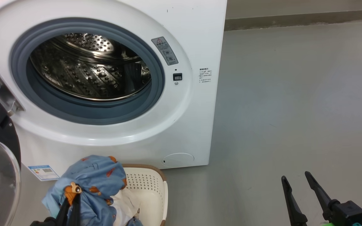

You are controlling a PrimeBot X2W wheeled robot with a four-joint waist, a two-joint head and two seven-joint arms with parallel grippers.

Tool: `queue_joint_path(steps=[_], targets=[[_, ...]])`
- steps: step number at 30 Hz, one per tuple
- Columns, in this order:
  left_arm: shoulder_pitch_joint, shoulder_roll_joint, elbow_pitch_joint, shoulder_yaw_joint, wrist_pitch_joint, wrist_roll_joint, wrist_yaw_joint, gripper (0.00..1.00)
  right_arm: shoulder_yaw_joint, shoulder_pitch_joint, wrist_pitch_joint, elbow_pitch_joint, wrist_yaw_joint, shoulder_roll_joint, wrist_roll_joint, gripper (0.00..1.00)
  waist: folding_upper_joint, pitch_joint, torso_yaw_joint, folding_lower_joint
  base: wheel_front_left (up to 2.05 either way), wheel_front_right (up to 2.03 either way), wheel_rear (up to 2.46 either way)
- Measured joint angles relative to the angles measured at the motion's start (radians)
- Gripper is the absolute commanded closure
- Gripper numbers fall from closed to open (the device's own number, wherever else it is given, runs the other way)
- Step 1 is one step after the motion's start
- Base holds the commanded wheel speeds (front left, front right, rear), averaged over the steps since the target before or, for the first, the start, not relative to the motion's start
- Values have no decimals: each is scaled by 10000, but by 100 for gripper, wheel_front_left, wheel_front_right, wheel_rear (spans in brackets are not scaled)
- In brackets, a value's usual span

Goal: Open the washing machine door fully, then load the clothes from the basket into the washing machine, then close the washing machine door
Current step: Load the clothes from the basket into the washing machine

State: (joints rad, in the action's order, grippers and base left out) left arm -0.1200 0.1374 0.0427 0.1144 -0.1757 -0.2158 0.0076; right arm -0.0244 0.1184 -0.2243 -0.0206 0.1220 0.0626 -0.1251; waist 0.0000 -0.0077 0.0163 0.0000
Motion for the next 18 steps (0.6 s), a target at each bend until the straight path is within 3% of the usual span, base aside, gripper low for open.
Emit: queue_joint_path(steps=[18], targets=[[15,42,21,176,-21,-138,104,100,6,56,31,40,0,-15,12,0,0,26,109,0,0,0,0]])
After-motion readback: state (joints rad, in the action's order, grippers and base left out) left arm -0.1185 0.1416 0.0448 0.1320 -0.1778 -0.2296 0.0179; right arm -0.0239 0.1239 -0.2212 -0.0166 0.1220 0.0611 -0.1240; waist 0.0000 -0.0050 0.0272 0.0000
